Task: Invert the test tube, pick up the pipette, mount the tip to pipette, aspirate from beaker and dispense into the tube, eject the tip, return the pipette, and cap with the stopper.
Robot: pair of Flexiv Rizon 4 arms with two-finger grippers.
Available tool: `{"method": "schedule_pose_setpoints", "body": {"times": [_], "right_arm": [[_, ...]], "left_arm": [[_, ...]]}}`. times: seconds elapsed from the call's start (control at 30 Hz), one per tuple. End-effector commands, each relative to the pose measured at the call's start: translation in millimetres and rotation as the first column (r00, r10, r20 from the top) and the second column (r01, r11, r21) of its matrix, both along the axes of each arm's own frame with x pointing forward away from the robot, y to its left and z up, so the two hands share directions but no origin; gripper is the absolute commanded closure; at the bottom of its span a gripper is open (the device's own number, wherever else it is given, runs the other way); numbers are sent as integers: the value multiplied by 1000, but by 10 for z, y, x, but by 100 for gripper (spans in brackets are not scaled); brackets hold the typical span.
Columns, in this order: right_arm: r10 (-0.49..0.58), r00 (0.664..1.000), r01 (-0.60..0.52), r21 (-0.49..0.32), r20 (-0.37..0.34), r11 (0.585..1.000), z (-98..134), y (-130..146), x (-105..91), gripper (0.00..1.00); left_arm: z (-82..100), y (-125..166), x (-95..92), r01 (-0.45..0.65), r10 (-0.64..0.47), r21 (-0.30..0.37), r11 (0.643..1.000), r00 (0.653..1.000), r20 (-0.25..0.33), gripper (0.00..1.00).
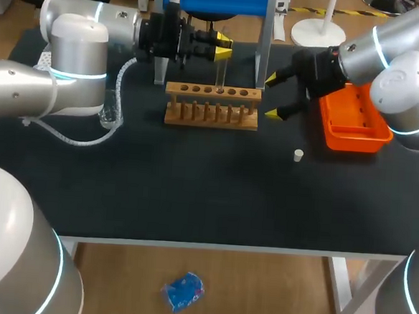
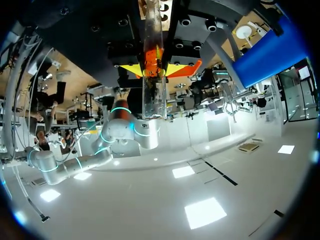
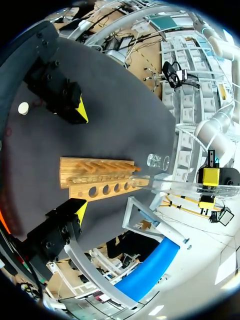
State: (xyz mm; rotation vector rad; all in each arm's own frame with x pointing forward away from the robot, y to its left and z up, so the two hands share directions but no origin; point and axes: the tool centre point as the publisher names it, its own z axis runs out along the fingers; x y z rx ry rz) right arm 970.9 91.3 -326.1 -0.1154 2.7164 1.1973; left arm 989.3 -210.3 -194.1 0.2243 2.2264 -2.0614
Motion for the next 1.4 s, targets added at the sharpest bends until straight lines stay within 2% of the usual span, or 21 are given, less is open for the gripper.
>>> {"method": "schedule_pose_setpoints", "body": {"times": [0.03,0.87,1.4], "right_arm": [[1,1000,-1,0,0,1000,1,-8,-1,0],[1,1000,-1,0,0,1000,1,-8,-1,0],[1,1000,-1,0,0,1000,1,-8,-1,0]], "left_arm": [[-60,3,79,4,-4,-13,1000,1000,-1,100],[-248,15,271,-13,13,-8,1000,1000,-15,100],[-277,35,319,-17,17,4,1000,1000,-13,100]]}}
